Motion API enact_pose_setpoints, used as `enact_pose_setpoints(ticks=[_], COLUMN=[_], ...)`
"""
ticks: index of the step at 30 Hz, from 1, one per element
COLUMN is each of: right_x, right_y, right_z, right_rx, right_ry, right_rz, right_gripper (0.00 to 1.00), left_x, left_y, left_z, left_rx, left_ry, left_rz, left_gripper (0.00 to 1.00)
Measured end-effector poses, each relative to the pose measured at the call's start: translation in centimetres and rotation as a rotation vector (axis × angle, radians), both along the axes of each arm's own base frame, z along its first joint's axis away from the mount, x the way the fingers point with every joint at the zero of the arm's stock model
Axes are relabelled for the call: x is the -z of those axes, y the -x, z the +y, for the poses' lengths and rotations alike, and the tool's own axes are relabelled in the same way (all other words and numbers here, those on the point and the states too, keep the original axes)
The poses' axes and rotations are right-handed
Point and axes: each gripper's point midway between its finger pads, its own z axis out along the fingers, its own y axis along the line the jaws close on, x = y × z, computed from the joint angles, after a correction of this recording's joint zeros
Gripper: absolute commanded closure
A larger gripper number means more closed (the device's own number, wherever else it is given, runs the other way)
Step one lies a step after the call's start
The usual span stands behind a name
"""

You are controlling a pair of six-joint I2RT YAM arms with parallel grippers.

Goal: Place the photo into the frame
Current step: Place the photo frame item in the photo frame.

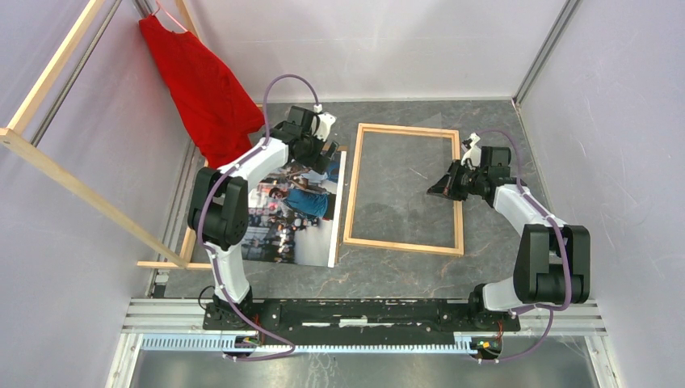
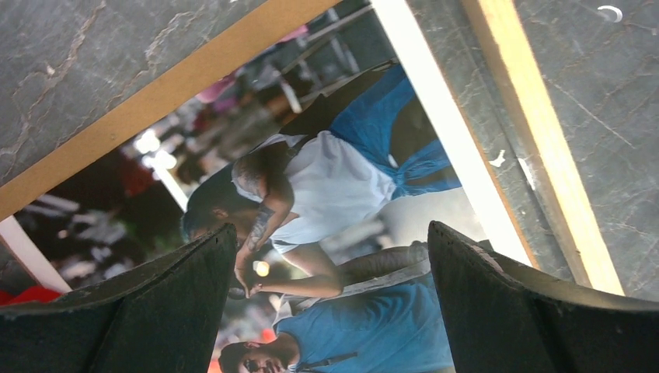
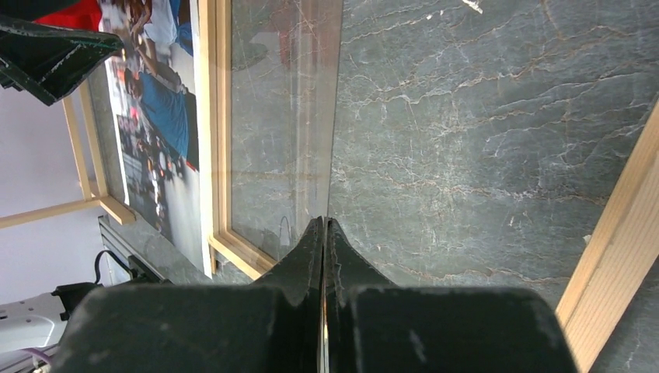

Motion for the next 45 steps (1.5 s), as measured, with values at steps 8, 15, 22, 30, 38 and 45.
enact_pose_setpoints(ticks=[8,15,22,30,38,45], right_x=[0.1,0.1,0.1,0.3,0.3,0.2], right_y=[-0.2,-0.4,-0.6,-0.9,-1.1,-1.4], right_z=[-0.6,-1.1,-1.6,-1.9,-2.4,-2.7], right_rx=[0.022,0.043,0.061,0.077,0.094,0.109], right_ry=[0.01,0.007,0.003,-0.002,-0.003,-0.006], right_rz=[0.003,0.007,0.008,0.01,0.009,0.003], right_gripper=[1.0,1.0,1.0,1.0,1.0,1.0], left_x=[0.1,2.0,2.9,2.9,2.9,2.9], left_y=[0.9,1.4,1.5,1.5,1.6,1.7], left_z=[-2.2,-2.7,-2.6,-2.9,-2.9,-3.1], left_rx=[0.049,0.063,0.062,0.067,0.068,0.074], left_ry=[-0.001,-0.018,-0.028,-0.029,-0.029,-0.029], left_rz=[0.002,0.039,0.057,0.056,0.056,0.056], left_gripper=[0.02,0.02,0.02,0.02,0.02,0.02])
